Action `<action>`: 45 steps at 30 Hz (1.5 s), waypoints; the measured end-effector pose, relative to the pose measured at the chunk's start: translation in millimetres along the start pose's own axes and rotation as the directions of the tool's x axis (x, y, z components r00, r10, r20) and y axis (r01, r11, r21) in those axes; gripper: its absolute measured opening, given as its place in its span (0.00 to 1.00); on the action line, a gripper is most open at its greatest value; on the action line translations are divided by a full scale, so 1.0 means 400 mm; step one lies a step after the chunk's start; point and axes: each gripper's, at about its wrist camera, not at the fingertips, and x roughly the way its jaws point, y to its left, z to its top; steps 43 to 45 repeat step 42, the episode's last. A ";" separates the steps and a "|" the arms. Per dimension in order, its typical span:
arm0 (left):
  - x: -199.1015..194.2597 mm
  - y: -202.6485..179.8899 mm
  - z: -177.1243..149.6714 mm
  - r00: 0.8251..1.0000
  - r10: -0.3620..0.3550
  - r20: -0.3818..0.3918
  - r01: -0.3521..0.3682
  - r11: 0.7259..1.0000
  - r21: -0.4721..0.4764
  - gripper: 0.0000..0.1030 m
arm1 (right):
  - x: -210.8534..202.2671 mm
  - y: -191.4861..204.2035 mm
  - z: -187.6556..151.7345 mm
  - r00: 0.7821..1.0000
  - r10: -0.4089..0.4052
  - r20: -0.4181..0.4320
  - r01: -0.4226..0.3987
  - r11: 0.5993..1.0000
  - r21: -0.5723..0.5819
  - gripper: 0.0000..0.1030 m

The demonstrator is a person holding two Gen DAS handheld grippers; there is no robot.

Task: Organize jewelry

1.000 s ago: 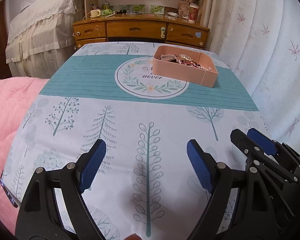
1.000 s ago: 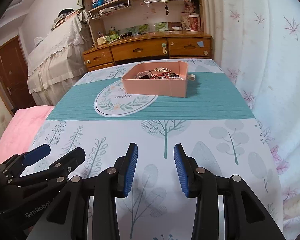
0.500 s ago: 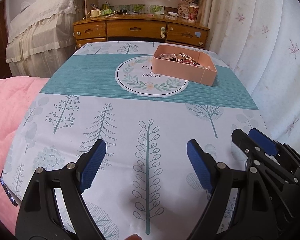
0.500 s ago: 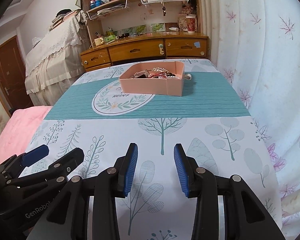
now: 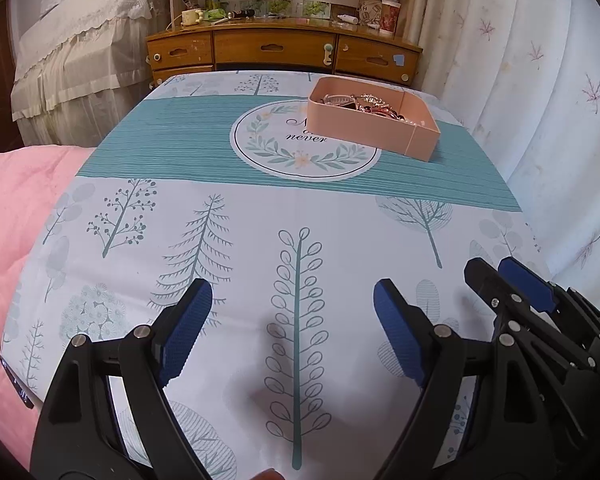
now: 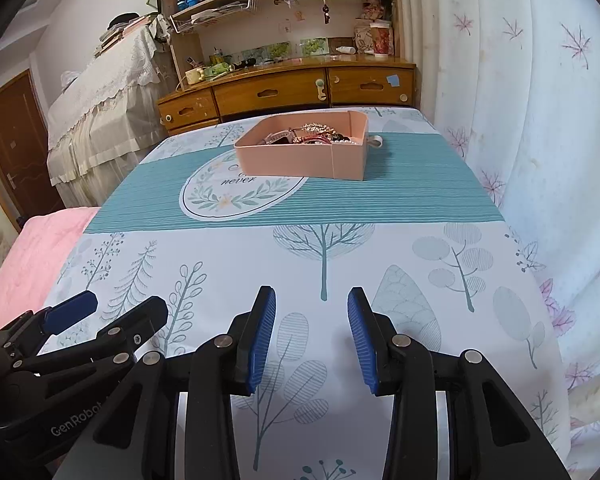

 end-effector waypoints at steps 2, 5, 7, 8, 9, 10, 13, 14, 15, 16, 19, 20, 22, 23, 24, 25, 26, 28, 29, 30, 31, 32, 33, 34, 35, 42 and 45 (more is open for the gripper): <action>0.001 0.000 -0.001 1.000 0.001 -0.001 -0.001 1.000 0.001 0.79 | 0.004 -0.002 -0.002 1.000 0.002 -0.001 -0.002 1.000 0.002 0.37; 0.002 0.000 -0.001 1.000 0.000 -0.001 0.000 1.000 0.000 0.79 | 0.007 -0.002 -0.003 1.000 0.000 -0.001 0.000 1.000 0.003 0.37; 0.001 0.000 -0.001 1.000 0.000 -0.001 0.000 1.000 0.000 0.79 | 0.008 -0.002 -0.005 1.000 -0.001 -0.001 0.001 1.000 0.002 0.37; 0.002 -0.001 -0.001 1.000 0.001 -0.001 -0.001 1.000 0.000 0.79 | 0.009 -0.001 -0.005 1.000 -0.002 0.000 0.002 1.000 0.001 0.37; 0.003 0.000 -0.001 1.000 0.001 -0.001 -0.001 1.000 0.000 0.79 | 0.009 -0.002 -0.006 1.000 -0.004 0.001 0.004 1.000 0.001 0.37; 0.002 -0.001 -0.001 1.000 0.002 -0.001 -0.002 1.000 0.000 0.79 | 0.010 -0.002 -0.006 1.000 -0.004 0.001 0.004 1.000 0.001 0.37; 0.002 0.000 -0.002 1.000 0.002 -0.003 -0.002 1.000 0.000 0.79 | 0.009 -0.003 -0.008 1.000 -0.006 0.000 0.006 1.000 0.001 0.37; 0.002 0.000 -0.004 1.000 0.001 -0.002 -0.001 1.000 0.001 0.79 | 0.009 -0.003 -0.008 1.000 -0.006 0.001 0.006 1.000 0.002 0.37; 0.002 0.001 -0.004 1.000 0.001 -0.003 -0.001 1.000 0.001 0.79 | 0.009 -0.003 -0.008 1.000 -0.006 0.001 0.006 1.000 0.001 0.37; 0.002 0.001 -0.004 1.000 0.001 -0.003 -0.001 1.000 0.001 0.79 | 0.009 -0.004 -0.010 1.000 -0.007 0.001 0.007 1.000 0.002 0.37; 0.002 0.000 -0.003 1.000 0.000 -0.003 0.000 1.000 0.001 0.79 | 0.010 -0.005 -0.014 1.000 -0.011 0.001 0.011 1.000 0.001 0.37; 0.003 0.000 -0.005 1.000 0.001 -0.004 -0.001 1.000 0.001 0.79 | 0.011 -0.006 -0.015 1.000 -0.012 0.002 0.012 1.000 0.001 0.37; 0.005 0.001 -0.010 1.000 0.000 -0.006 0.000 1.000 0.001 0.79 | 0.010 -0.006 -0.015 1.000 -0.010 0.001 0.010 1.000 0.002 0.37; 0.007 0.002 -0.012 1.000 0.000 -0.006 0.000 1.000 0.000 0.79 | 0.011 -0.006 -0.015 1.000 -0.011 0.002 0.011 1.000 0.001 0.37; 0.006 0.002 -0.012 1.000 0.000 -0.006 0.000 1.000 0.001 0.79 | 0.010 -0.006 -0.015 1.000 -0.011 0.002 0.011 1.000 0.001 0.37; 0.007 0.003 -0.013 1.000 -0.001 -0.006 0.001 1.000 0.000 0.79 | 0.010 -0.006 -0.015 1.000 -0.012 0.003 0.012 1.000 0.001 0.37; 0.006 0.002 -0.011 1.000 -0.001 -0.006 0.001 1.000 0.001 0.79 | 0.010 -0.006 -0.015 1.000 -0.012 0.003 0.012 1.000 0.001 0.37; 0.007 0.002 -0.013 1.000 0.000 -0.005 0.000 1.000 0.002 0.79 | 0.011 -0.007 -0.015 1.000 -0.012 0.004 0.012 1.000 0.001 0.37; 0.007 0.003 -0.013 1.000 0.000 -0.006 0.000 1.000 0.002 0.79 | 0.012 -0.009 -0.016 1.000 -0.012 0.004 0.012 1.000 0.001 0.37; 0.008 0.003 -0.014 1.000 0.000 -0.007 0.000 1.000 0.002 0.79 | 0.011 -0.008 -0.016 1.000 -0.011 0.003 0.011 1.000 0.001 0.37; 0.008 0.004 -0.014 1.000 0.000 -0.007 0.000 1.000 0.002 0.79 | 0.011 -0.008 -0.016 1.000 -0.011 0.002 0.011 1.000 0.001 0.37; 0.007 0.002 -0.013 1.000 -0.001 -0.007 0.001 1.000 0.002 0.79 | 0.012 -0.008 -0.016 1.000 -0.012 0.002 0.012 1.000 0.001 0.37; 0.008 0.004 -0.014 1.000 -0.001 -0.009 0.001 1.000 0.001 0.79 | 0.011 -0.008 -0.017 1.000 -0.013 0.002 0.013 1.000 0.001 0.37; 0.009 0.005 -0.016 1.000 -0.002 -0.011 0.002 1.000 0.001 0.79 | 0.012 -0.009 -0.017 1.000 -0.014 0.001 0.014 1.000 0.002 0.37; 0.010 0.006 -0.017 1.000 -0.004 -0.012 0.004 1.000 0.000 0.79 | 0.013 -0.011 -0.016 1.000 -0.015 0.000 0.015 1.000 0.002 0.37; 0.020 0.010 -0.016 1.000 -0.006 -0.030 0.006 1.000 -0.001 0.79 | 0.019 -0.015 -0.018 1.000 -0.019 -0.006 0.019 1.000 0.004 0.37; 0.020 0.010 -0.016 1.000 -0.006 -0.030 0.006 1.000 -0.001 0.79 | 0.019 -0.015 -0.018 1.000 -0.019 -0.006 0.019 1.000 0.004 0.37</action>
